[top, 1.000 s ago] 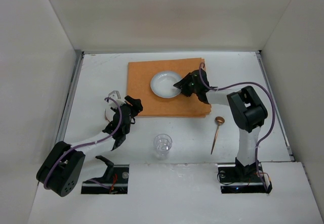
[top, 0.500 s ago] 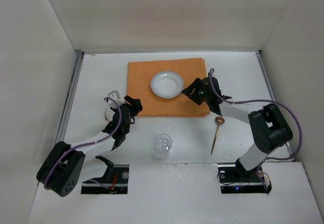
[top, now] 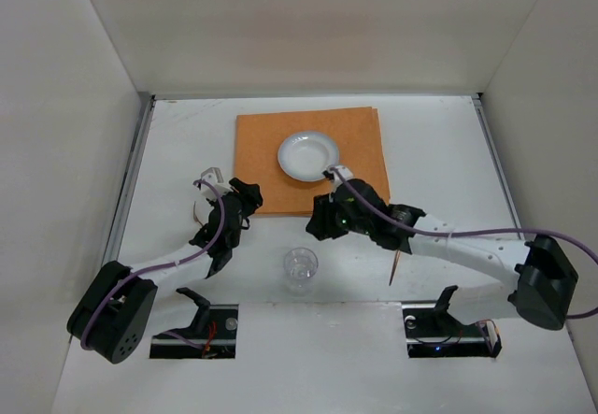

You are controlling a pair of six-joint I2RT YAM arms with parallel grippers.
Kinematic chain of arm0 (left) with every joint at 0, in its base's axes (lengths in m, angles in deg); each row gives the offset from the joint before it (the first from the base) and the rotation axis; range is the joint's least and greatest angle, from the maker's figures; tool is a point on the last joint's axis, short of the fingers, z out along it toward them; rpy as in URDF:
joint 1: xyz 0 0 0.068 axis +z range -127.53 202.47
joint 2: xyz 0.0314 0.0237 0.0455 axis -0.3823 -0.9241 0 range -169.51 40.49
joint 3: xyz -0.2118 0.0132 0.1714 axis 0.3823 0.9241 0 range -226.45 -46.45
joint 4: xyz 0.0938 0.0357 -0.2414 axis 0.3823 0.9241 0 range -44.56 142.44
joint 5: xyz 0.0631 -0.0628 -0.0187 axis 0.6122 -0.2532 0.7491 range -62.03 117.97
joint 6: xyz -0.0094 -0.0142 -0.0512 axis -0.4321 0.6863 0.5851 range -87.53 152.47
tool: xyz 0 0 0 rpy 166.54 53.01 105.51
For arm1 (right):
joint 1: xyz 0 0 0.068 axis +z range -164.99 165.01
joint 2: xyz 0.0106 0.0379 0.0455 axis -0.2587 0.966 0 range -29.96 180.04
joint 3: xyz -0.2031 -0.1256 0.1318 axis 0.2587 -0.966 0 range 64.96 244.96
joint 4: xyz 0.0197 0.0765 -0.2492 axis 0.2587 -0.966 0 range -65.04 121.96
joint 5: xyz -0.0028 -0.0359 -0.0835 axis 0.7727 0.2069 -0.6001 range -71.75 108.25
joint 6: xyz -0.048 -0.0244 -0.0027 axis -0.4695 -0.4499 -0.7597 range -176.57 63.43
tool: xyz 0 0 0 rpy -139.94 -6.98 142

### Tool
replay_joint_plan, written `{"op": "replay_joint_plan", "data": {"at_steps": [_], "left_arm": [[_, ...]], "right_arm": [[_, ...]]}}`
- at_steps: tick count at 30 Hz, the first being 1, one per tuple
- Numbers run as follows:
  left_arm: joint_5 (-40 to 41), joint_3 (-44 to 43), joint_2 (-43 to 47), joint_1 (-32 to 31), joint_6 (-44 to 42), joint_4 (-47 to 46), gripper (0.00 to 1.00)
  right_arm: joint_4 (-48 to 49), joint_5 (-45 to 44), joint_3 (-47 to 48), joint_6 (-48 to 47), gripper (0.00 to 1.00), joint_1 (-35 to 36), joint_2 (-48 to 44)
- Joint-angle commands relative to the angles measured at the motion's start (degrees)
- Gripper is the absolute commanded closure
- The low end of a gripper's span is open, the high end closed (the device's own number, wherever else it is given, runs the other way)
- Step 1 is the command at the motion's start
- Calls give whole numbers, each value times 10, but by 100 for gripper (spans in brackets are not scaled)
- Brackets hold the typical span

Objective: Set the dinner table for one person

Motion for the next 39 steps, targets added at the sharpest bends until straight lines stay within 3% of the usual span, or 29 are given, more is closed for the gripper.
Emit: {"op": "replay_joint_plan", "data": {"at_steps": [1,7,19,24,28,34,39], "left_arm": [[7,2,9,-2,1,-28,53],[11,4,10,-1,3,-26,52],[8,2,5,4,4,-25,51],[9,2,3,4,2,-27,51],[11,6,12,-2,2,-31,51],[10,5,9,0,3,-30,51],[6,2,2,0,4,-29,51]], "right_arm": [[-70,-41,29,-80,49,44,11],[-89,-51,38,-90,48,85,26],[-93,-28,59,-95,60,111,78],[-104,-38,77,-100,79,113,93],[-102,-42,101,-101,86,113,76],[-79,-30,144,-101,87,50,38],[-21,-25,186,-108,87,-83,42]]}}
